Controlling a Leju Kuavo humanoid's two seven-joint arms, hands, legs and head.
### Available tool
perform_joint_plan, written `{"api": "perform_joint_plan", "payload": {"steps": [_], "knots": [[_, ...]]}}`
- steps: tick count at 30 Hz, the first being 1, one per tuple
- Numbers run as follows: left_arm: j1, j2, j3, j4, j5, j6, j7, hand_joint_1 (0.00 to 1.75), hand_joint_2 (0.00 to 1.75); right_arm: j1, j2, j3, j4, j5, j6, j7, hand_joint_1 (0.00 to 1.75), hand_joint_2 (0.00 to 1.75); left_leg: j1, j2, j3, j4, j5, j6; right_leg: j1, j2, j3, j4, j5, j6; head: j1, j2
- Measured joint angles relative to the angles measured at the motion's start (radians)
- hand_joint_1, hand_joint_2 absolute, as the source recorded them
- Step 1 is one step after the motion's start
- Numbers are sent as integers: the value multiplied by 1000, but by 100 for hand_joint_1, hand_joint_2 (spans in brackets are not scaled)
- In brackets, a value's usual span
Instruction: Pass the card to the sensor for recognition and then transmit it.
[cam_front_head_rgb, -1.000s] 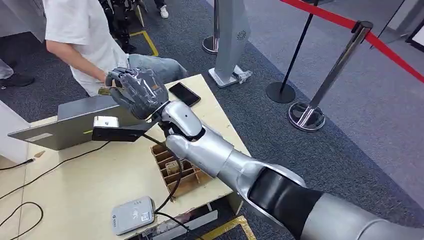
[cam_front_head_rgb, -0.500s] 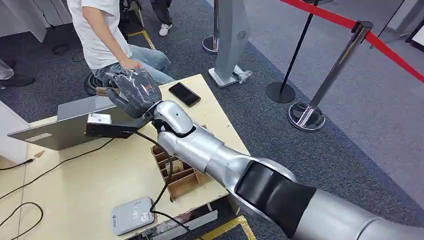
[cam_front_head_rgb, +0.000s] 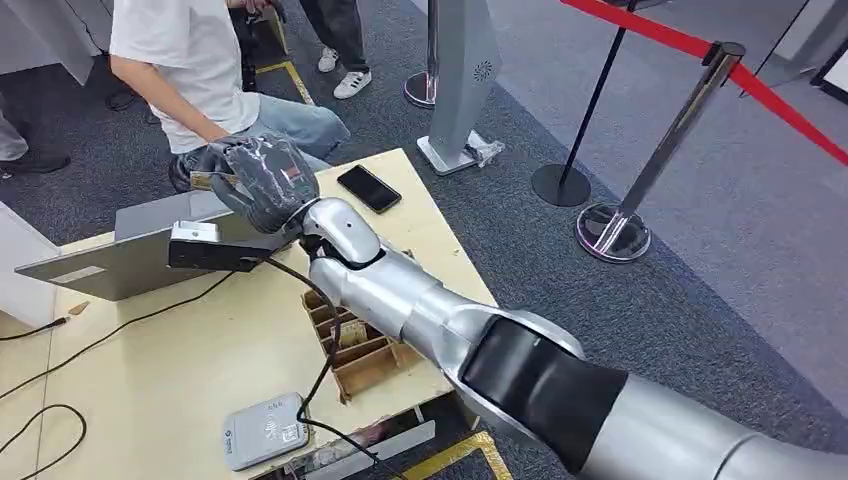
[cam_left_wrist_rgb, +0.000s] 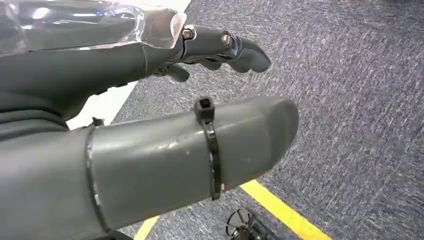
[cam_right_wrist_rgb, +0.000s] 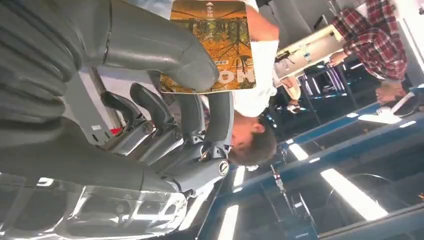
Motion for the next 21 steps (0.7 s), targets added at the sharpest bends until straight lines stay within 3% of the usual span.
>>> {"api": "perform_joint_plan", "payload": {"steps": [21], "knots": [[0,-4,0,0,-9,0,7,0,0,-68,55,0,117,65,-69,72,175,175,0,0,0,0,0,0,0,0,0,0,0,0,0,0]]}}
